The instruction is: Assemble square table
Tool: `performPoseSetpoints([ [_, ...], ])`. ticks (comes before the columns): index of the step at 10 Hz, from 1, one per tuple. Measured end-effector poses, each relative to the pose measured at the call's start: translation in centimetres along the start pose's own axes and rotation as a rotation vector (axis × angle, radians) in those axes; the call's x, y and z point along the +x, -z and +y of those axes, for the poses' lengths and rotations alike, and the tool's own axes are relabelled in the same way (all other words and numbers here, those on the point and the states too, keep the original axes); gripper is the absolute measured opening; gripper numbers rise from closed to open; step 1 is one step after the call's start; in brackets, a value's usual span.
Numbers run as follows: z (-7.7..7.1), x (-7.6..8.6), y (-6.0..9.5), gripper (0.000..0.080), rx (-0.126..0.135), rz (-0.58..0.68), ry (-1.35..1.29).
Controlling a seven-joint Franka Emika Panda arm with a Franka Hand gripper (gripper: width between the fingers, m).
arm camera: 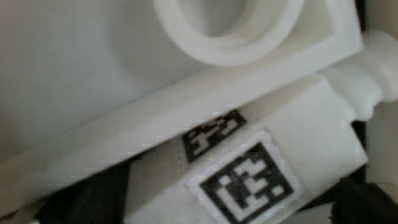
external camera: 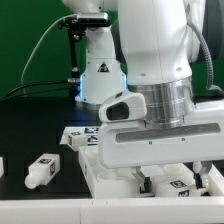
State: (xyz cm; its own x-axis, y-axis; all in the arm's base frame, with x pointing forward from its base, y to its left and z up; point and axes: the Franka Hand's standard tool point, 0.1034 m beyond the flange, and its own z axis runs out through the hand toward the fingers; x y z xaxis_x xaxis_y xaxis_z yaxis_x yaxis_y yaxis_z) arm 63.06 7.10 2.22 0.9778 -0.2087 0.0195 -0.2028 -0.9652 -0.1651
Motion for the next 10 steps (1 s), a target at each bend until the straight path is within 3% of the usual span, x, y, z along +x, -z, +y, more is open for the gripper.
performPoseSetpoints([
  [10, 0.0, -1.1, -1.2, 0.0649, -0.006, -0.008, 0.007],
])
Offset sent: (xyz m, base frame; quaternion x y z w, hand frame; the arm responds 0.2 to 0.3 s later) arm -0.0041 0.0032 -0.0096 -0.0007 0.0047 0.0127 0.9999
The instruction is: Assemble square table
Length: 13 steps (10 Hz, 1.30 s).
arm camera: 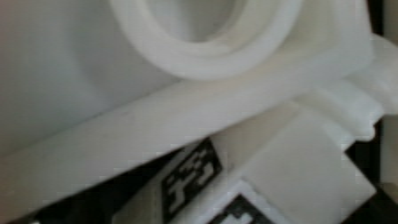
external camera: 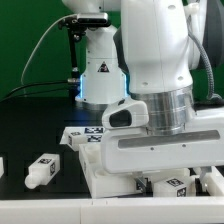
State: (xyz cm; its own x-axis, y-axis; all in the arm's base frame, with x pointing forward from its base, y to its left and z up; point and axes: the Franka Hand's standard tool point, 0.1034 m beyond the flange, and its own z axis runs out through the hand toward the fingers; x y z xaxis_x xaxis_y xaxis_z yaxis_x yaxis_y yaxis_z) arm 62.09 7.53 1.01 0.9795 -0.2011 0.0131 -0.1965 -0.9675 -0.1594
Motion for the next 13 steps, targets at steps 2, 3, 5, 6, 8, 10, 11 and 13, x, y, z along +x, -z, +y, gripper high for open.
performPoseSetpoints([
  [2, 0.0, 0.0, 0.0, 0.0392, 0.0, 0.0, 0.0],
  [3, 0.0, 0.0, 0.0, 0.0392, 0.0, 0.0, 0.0],
  [5, 0.0, 0.0, 0.0, 0.0278, 0.0, 0.0, 0.001],
  [6, -0.1, 0.0, 0.2, 0.0278, 0.001, -0.012, 0.001],
  [8, -0.7, 0.5, 2.8, 0.0278, 0.006, -0.046, 0.008],
  [10, -1.9, -0.8, 6.0, 0.0278, 0.008, -0.04, 0.033],
  [11, -2.4, -1.8, 6.5, 0.0278, 0.007, -0.044, 0.041],
  [13, -2.2, -1.7, 6.2, 0.0279, 0.006, -0.046, 0.041],
])
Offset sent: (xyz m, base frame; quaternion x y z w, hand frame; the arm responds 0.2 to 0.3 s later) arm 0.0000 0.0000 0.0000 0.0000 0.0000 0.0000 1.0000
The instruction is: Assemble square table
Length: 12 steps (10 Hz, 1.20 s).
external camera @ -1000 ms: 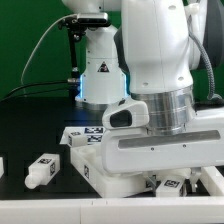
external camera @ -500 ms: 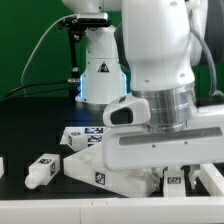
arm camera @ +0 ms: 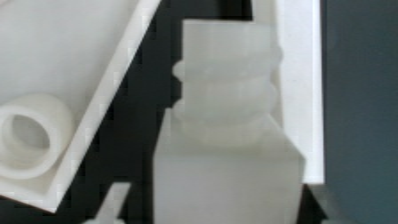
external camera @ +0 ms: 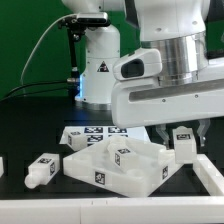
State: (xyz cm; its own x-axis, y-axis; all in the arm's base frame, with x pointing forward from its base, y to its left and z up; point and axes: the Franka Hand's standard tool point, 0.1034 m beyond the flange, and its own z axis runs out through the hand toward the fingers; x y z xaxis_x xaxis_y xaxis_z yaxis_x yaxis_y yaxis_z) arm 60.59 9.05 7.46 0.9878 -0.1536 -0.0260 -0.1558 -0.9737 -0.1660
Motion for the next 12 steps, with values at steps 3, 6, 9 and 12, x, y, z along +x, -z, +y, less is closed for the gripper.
performPoseSetpoints([
  [3, -0.3, -1.5, 0.6, 0.0279, -0.008, 0.001, 0.016],
  [6, -1.6, -8.0, 0.8, 0.0279, -0.036, -0.017, -0.058],
  [9, -1.8, -7.8, 0.6, 0.0279, -0.037, -0.016, -0.05],
  [12, -1.7, -10.6, 0.0, 0.0279, -0.045, 0.006, -0.019],
])
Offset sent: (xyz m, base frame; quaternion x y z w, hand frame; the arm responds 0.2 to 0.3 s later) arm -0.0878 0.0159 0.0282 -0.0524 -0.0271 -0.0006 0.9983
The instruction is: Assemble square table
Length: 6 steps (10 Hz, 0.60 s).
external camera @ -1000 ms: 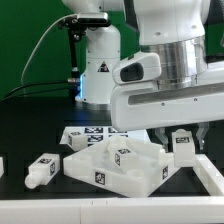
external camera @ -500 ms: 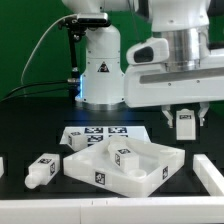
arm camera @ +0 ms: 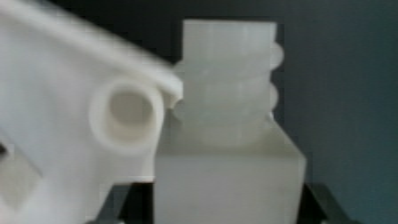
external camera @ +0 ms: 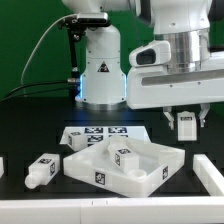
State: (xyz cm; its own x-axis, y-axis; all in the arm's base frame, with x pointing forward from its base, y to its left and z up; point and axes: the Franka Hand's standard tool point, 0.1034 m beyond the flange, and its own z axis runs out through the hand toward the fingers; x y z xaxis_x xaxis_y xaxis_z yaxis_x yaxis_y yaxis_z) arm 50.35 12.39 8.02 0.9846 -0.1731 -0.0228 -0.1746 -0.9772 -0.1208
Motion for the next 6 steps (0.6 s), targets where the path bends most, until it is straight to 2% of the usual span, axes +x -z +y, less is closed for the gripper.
performPoseSetpoints([
  [1, 0.0, -1.9, -0.3, 0.0279, -0.002, 0.044, 0.056],
  [2, 0.4, -4.7, -1.4, 0.0281, -0.012, 0.049, 0.075],
  [4, 0.3, -3.8, -1.0, 0.0281, -0.01, 0.037, 0.066],
  [6, 0.4, -4.1, -1.4, 0.0281, -0.012, 0.035, 0.07],
])
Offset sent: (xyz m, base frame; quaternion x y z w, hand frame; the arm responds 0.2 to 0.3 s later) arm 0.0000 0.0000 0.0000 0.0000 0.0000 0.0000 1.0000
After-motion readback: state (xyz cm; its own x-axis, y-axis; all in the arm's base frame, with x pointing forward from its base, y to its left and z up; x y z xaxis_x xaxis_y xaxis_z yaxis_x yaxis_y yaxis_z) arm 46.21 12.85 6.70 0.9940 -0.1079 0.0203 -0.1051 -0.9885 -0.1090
